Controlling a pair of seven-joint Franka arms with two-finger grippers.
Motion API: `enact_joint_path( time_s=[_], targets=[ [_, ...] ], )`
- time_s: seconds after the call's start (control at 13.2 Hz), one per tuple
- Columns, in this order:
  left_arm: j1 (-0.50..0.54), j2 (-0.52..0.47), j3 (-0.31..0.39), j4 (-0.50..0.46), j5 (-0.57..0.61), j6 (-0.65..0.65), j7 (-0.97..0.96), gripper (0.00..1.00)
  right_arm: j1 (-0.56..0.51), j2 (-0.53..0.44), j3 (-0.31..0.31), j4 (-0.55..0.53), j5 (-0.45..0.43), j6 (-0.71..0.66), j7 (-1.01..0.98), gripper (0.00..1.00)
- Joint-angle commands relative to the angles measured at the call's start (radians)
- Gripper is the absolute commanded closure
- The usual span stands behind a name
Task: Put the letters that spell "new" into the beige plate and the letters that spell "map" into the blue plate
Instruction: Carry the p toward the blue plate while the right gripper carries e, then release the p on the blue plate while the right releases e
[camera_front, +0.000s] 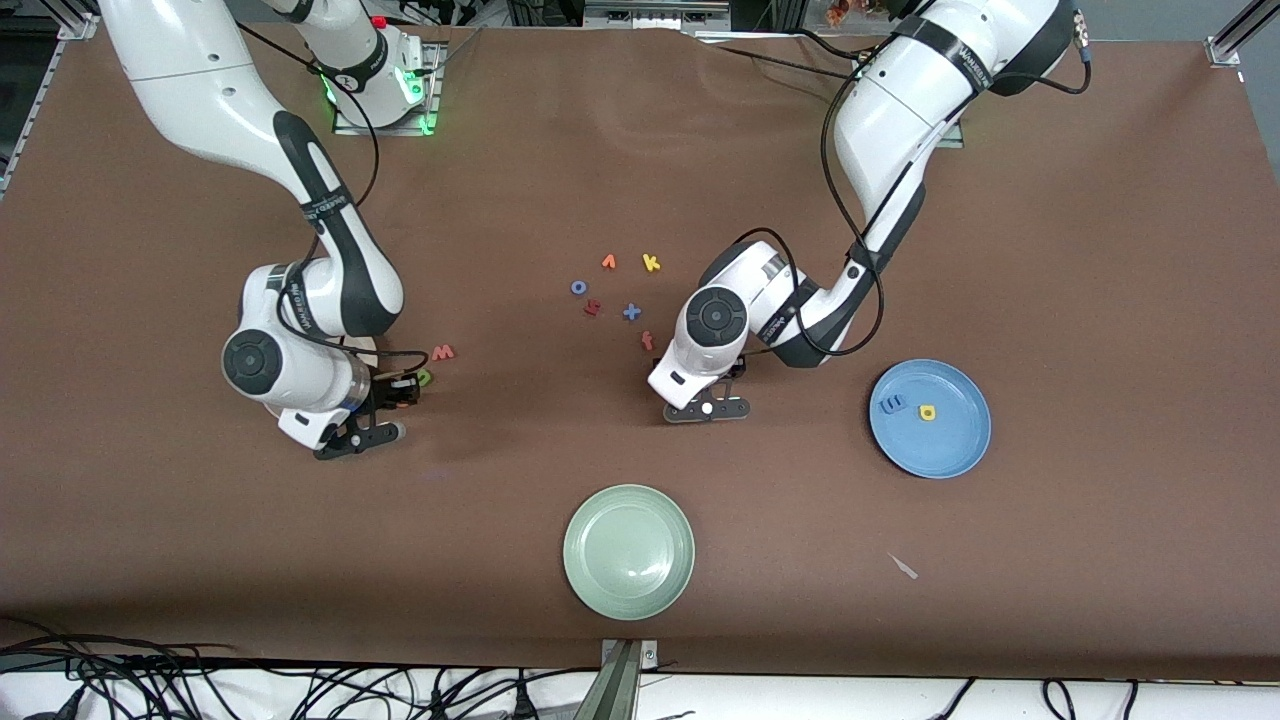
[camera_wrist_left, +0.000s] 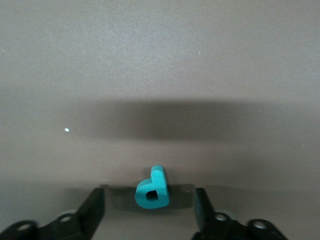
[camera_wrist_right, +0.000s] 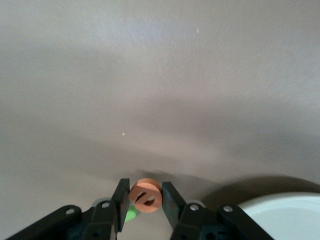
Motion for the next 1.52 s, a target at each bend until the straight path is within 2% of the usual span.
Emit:
enact_joint_path(
  time_s=[0.0, 0.15, 0.3, 0.53, 0.68, 0.91, 1.44],
  targets=[
    [-0.018, 0.016, 0.020, 0.034, -0.005, -0.003, 0.008, 0.78, -0.004, -0.025, -0.040, 0.043, -0.021, -0.082, -0.077, 0.72],
    [-0.018, 0.018, 0.022, 0.034, 0.007, -0.003, 0.006, 0.91, -0.004, -0.045, -0.090, 0.040, -0.037, -0.117, -0.153, 0.71],
    [-0.018, 0.015, 0.022, 0.034, 0.010, -0.004, 0.002, 0.95, -0.005, -0.059, -0.141, 0.027, -0.038, -0.139, -0.227, 0.71],
    [0.003, -0.026, 0.028, 0.026, 0.025, -0.038, 0.011, 0.96, -0.005, -0.092, -0.167, -0.044, -0.038, -0.127, -0.255, 0.71],
    [0.043, -0.056, 0.026, 0.034, 0.064, -0.122, 0.035, 0.96, -0.005, -0.109, -0.169, -0.091, -0.038, -0.102, -0.256, 0.71],
    [0.126, -0.106, 0.023, 0.035, 0.079, -0.246, 0.214, 0.95, -0.005, -0.135, -0.174, -0.179, -0.038, -0.010, -0.267, 0.71],
    [0.319, -0.148, 0.025, 0.020, 0.082, -0.354, 0.609, 0.93, -0.005, -0.171, -0.174, -0.207, -0.038, -0.010, -0.270, 0.71]
  ],
)
